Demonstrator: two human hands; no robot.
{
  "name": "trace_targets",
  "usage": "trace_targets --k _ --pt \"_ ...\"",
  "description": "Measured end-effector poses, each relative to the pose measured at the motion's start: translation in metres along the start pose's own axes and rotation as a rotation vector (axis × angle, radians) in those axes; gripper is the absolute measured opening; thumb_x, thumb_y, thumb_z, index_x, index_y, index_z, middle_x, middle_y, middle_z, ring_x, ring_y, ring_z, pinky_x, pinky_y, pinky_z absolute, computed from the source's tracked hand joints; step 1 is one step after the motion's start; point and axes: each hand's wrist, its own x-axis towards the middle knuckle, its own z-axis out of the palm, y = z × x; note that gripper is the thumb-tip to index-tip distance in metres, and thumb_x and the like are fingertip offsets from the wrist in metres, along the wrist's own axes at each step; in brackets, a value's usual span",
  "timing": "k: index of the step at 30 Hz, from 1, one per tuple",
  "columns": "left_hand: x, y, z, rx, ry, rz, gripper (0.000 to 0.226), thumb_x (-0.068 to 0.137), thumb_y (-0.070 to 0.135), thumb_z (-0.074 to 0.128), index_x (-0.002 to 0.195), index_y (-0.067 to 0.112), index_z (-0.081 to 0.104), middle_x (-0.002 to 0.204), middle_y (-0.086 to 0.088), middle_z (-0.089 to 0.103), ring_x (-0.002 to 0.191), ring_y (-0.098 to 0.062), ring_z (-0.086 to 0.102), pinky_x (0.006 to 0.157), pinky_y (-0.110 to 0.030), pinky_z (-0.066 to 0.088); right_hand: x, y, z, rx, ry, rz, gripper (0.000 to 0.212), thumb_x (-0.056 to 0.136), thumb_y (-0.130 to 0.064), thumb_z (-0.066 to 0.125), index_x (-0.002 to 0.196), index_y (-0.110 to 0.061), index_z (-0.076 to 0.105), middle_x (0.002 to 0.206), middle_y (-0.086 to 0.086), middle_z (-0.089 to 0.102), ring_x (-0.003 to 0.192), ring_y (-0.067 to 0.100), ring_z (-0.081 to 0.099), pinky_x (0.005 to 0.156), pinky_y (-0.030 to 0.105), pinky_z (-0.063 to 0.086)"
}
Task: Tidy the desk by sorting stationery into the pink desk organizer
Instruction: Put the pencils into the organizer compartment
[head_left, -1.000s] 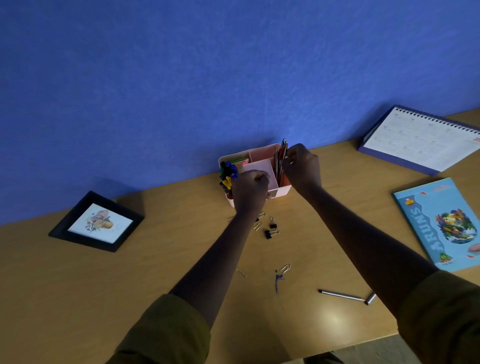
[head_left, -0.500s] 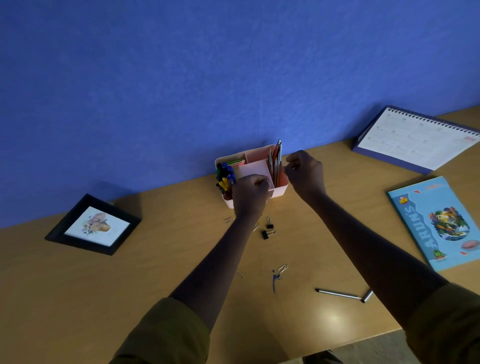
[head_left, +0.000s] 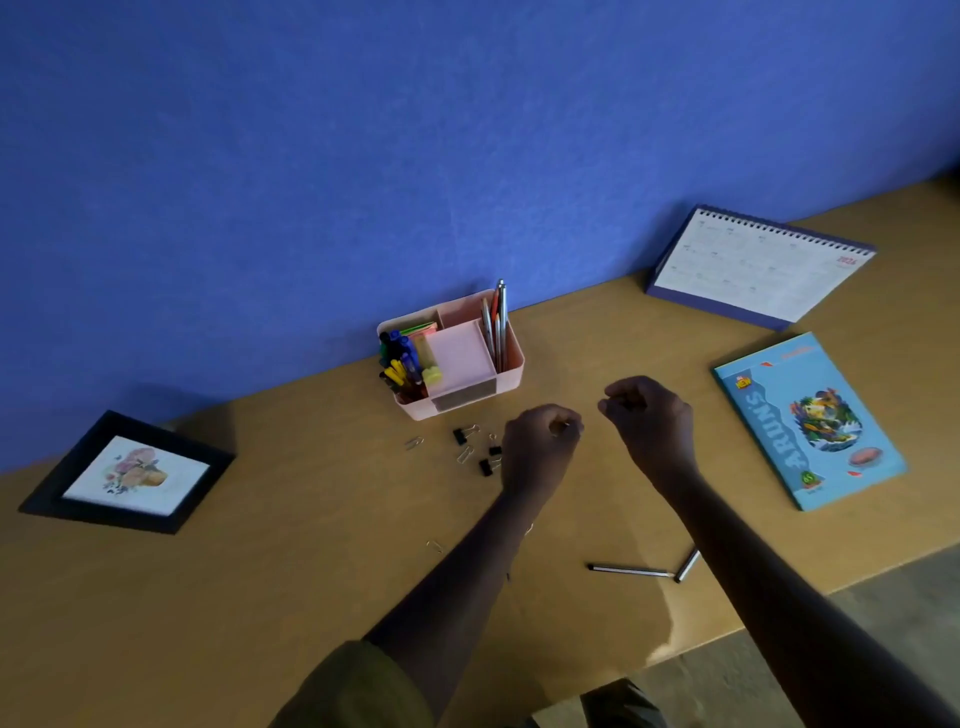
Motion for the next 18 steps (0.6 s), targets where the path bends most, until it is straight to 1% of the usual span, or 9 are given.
trace_targets --k 2,5,9,12,15,18 --pt "-0.013 -0.002 0.017 0.051 -0.067 0.016 0.017 0.101 0.023 0.073 0.113 0.014 0.081 0.102 -0.001 0.083 0.084 -0.011 0.078 0.075 -0.032 0.067 -0.015 0.017 -0.013 -0.022 -0.004 0.02 0.018 0.093 -0.011 0.081 0.109 -0.012 0.074 0.096 -0.005 0.072 0.086 0.007 0.07 0.073 0.025 0.058" --pt "-0.031 -0.005 0.04 0.143 -0.146 0.047 0.015 0.1 0.024 0.074 0.111 0.018 0.082 0.105 0.003 0.082 0.088 -0.008 0.077 0.077 -0.032 0.067 -0.037 0.044 -0.029 -0.055 0.003 0.098 0.018 0.092 -0.011 0.082 0.108 -0.013 0.074 0.095 -0.005 0.071 0.085 0.008 0.068 0.071 0.023 0.056" --pt "-0.05 -0.004 0.064 0.236 -0.238 0.027 0.011 0.098 0.028 0.074 0.103 0.024 0.082 0.101 0.006 0.082 0.086 -0.011 0.076 0.075 -0.033 0.064 -0.066 0.082 -0.044 -0.11 -0.001 0.199 0.018 0.092 -0.009 0.081 0.107 -0.011 0.074 0.093 -0.002 0.07 0.084 0.013 0.068 0.073 0.034 0.06" --pt "-0.058 -0.002 0.077 0.284 -0.283 0.022 0.011 0.095 0.027 0.072 0.099 0.023 0.082 0.099 0.005 0.082 0.088 -0.015 0.076 0.077 -0.035 0.062 -0.081 0.107 -0.052 -0.153 -0.002 0.344 0.015 0.092 -0.01 0.082 0.102 -0.014 0.072 0.088 -0.005 0.067 0.08 0.01 0.064 0.068 0.033 0.056" --pt "-0.062 0.0 0.087 0.31 -0.305 0.009 0.017 0.095 0.028 0.07 0.104 0.022 0.083 0.103 0.003 0.083 0.096 -0.018 0.077 0.082 -0.035 0.062 -0.091 0.124 -0.057 -0.197 -0.007 0.503 0.012 0.093 -0.015 0.08 0.096 -0.017 0.069 0.09 0.001 0.069 0.077 0.013 0.062 0.061 0.032 0.05" --pt "-0.063 0.0 0.095 0.31 -0.315 0.0 0.021 0.096 0.028 0.07 0.11 0.022 0.083 0.107 0.003 0.083 0.1 -0.017 0.077 0.085 -0.034 0.063 -0.098 0.134 -0.057 -0.196 -0.011 0.602 0.012 0.095 -0.015 0.078 0.093 -0.018 0.066 0.089 0.003 0.067 0.078 0.019 0.063 0.062 0.035 0.054"
